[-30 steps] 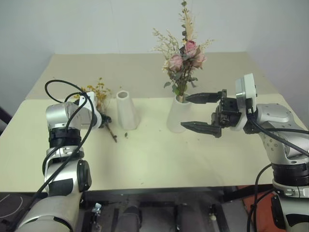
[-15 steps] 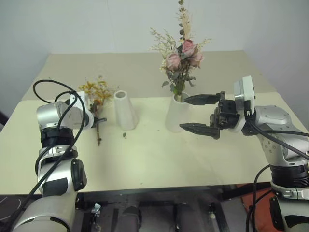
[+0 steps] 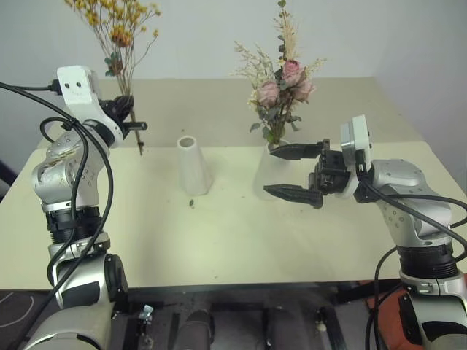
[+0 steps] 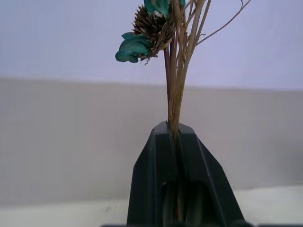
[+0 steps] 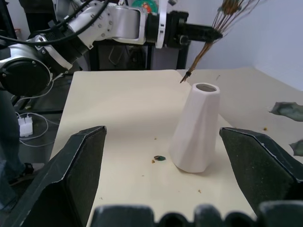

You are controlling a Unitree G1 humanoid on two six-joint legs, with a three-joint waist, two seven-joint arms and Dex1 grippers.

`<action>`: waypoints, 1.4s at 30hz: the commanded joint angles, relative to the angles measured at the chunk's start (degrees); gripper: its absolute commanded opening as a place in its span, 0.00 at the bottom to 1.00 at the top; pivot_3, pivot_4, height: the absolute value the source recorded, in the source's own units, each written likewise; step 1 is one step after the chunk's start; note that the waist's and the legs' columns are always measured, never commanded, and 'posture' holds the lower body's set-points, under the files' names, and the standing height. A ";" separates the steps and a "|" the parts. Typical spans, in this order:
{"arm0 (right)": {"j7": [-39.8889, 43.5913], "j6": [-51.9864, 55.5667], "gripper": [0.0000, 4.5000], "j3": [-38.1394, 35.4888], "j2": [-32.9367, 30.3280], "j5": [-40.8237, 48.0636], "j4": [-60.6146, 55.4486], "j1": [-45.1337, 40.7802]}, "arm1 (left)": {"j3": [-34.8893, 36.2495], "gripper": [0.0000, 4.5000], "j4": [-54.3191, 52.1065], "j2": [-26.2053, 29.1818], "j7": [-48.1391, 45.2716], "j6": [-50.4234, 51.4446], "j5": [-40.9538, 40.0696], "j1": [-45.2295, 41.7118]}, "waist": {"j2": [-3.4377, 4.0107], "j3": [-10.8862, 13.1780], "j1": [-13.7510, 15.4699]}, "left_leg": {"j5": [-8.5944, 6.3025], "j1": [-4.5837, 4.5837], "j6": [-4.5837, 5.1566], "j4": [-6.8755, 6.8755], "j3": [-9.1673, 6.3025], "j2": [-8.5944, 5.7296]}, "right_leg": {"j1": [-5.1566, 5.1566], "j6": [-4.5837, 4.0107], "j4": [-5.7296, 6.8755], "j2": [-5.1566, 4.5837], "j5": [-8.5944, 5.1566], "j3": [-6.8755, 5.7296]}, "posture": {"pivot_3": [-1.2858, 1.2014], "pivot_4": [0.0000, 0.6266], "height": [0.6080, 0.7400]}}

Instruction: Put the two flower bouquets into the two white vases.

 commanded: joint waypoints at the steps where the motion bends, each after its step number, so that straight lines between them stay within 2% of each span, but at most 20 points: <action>1: -2.55 0.58 1.00 -0.12 0.08 -1.21 -1.44 -1.05 | 0.61 0.00 -4.01 0.33 -7.97 -4.61 -5.79 -2.50 | 0.00 0.00 -0.10 | 0.00 0.00 0.00 0.00 0.00 0.00 | 0.00 0.00 0.00 0.00 0.00 0.00 | 0.52 0.24 1.00; 8: -5.00 2.02 1.00 0.10 0.11 -1.68 -3.40 -0.59 | -1.63 0.00 -1.43 0.51 -21.51 -9.11 -11.27 -3.91 | 0.00 0.00 -0.32 | 0.00 0.01 0.01 0.00 0.01 0.01 | 0.01 0.00 0.01 0.01 0.00 0.01 | 0.52 0.24 1.00; 12: -6.29 2.48 1.00 0.10 0.16 -1.78 -4.22 -0.28 | -2.82 0.00 0.56 0.99 -25.89 -9.33 -12.18 -4.10 | 0.00 0.00 -0.30 | 0.01 0.01 0.02 0.01 0.01 0.01 | 0.01 0.00 0.02 0.01 0.00 0.00 | 0.52 0.24 1.00; 32: -8.83 2.84 1.00 -0.67 -0.01 -1.24 -7.06 2.22 | -4.59 0.00 7.37 1.67 -28.60 -11.71 -11.64 -5.51 | 0.00 0.00 -0.32 | 0.01 0.00 0.04 0.00 0.01 0.02 | 0.01 0.01 0.01 0.03 -0.01 0.00 | 0.52 0.24 1.00; 42: -9.20 2.94 1.00 -0.45 0.48 -1.25 -7.08 2.11 | -6.07 0.00 11.04 1.23 -28.92 -15.28 -8.60 -5.20 | 0.00 0.00 -0.35 | 0.02 0.00 0.05 0.01 0.01 0.02 | 0.01 0.01 0.02 0.03 -0.01 0.00 | 0.52 0.24 1.00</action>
